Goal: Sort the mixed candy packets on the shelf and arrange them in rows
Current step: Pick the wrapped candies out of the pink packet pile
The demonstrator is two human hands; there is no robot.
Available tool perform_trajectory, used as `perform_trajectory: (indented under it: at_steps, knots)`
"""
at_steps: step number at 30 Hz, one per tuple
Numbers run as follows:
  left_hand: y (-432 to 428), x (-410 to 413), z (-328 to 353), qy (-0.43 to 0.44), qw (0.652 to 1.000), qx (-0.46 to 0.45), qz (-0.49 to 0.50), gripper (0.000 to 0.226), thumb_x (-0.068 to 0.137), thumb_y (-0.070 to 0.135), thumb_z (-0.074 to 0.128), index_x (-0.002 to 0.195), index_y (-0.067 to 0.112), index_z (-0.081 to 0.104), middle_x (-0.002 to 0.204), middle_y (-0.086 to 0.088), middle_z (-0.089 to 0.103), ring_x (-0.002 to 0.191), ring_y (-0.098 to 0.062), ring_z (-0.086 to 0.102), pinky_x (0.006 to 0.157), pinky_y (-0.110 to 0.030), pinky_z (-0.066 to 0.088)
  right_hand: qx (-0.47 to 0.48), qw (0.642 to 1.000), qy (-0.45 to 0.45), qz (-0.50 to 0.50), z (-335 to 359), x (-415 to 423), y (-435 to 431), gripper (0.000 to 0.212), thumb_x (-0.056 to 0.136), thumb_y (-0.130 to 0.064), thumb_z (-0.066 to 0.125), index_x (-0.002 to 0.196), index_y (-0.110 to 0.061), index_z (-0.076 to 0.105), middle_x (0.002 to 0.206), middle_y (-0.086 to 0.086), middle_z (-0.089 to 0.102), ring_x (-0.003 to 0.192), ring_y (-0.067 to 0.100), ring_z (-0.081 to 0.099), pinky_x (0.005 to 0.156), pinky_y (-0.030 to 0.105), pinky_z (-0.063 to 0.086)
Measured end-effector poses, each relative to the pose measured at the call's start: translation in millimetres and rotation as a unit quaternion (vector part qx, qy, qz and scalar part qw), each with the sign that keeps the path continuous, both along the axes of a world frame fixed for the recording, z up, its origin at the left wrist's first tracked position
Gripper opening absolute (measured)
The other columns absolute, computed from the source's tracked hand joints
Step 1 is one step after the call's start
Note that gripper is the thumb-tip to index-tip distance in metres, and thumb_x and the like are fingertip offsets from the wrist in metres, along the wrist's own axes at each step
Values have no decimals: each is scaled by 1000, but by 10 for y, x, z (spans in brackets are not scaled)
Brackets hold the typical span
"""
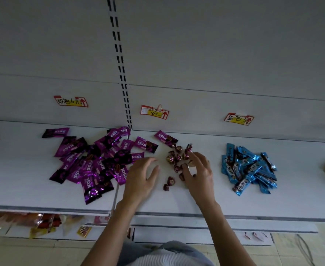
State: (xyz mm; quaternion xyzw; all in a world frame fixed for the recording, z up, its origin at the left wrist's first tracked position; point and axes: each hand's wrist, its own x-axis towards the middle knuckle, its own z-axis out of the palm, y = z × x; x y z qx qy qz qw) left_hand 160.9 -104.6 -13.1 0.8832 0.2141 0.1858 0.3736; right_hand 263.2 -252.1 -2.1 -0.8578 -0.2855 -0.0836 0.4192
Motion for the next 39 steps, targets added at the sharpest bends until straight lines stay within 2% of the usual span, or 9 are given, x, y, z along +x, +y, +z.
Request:
perform_trajectory:
  at_steps: [6, 9, 13, 18, 21, 24, 28, 33, 39]
  knots:
    - [276, -28, -93, 15, 991, 130, -25, 42, 87, 38, 45, 116, 11, 60, 121, -6, 60, 119, -24, 51, 99, -43, 42, -76, 996, 1, 55, 100, 184, 461, 43, 81, -10, 60, 123, -2, 57, 127, 14, 57, 118, 32, 52, 98, 40, 43]
    - [422, -51, -164, 47, 987, 154, -29, 39, 83, 16, 58, 121, 6, 56, 121, -11, 59, 118, -30, 52, 100, -47, 42, -213, 971, 29, 105, 144, 275, 713, 53, 91, -23, 52, 141, -12, 37, 148, 7, 35, 140, 23, 25, 117, 41, 14]
    - [585, -117, -202, 48, 991, 127, -15, 46, 80, -6, 56, 125, 2, 54, 129, -14, 53, 124, -29, 46, 107, -31, 27, -357, 926, 43, 117, 86, 335, 1014, 57, 96, -41, 39, 147, -22, 21, 155, 5, 20, 144, 21, 10, 113, 53, -7]
    - [803, -197, -184, 11, 997, 76, -19, 35, 84, -2, 55, 118, 5, 60, 125, -8, 55, 121, -20, 48, 105, -35, 39, -388, 912, 26, 134, 44, 141, 1303, 52, 98, -47, 29, 145, -28, 25, 151, 4, 28, 139, 22, 25, 112, 55, -5]
    - [955, -336, -36, -62, 994, 78, 45, 23, 88, 16, 51, 103, 8, 66, 107, -2, 62, 103, -10, 54, 90, -13, 41, -363, 917, 46, 158, 59, -39, 1472, 49, 98, -44, 32, 144, -27, 28, 145, 9, 33, 135, 27, 28, 115, 45, 16]
    - [1249, -545, -7, -63, 980, 111, 151, 13, 83, 3, 62, 94, 8, 67, 93, -5, 66, 89, -18, 58, 74, -19, 43, -345, 921, 93, 157, 85, -202, 1627, 49, 98, -43, 34, 142, -23, 30, 144, 12, 32, 133, 30, 26, 106, 41, 32]
    - [1613, -866, -176, 46, 977, 109, 178, 18, 83, 6, 64, 99, 13, 69, 95, -8, 67, 90, -29, 59, 77, -42, 49, -344, 921, 113, 144, 113, -381, 1802, 55, 96, -50, 32, 143, -21, 30, 147, 13, 30, 135, 32, 24, 109, 43, 27]
    - [1753, -977, -174, 45, 979, 121, 159, 20, 81, 7, 68, 100, 14, 70, 95, -9, 66, 89, -31, 58, 73, -40, 51, -318, 936, 74, 134, 78, -623, 1932, 63, 91, -58, 40, 145, -28, 28, 153, 8, 19, 140, 30, 14, 114, 44, 16]
    - [2002, -792, -162, 71, 980, 177, 58, 30, 85, 10, 63, 115, 15, 65, 117, -2, 65, 105, -31, 54, 89, -42, 45, -343, 925, 25, 160, -59, -933, 2038, 62, 86, -62, 47, 142, -43, 28, 156, 7, 12, 143, 28, 7, 114, 53, 3]
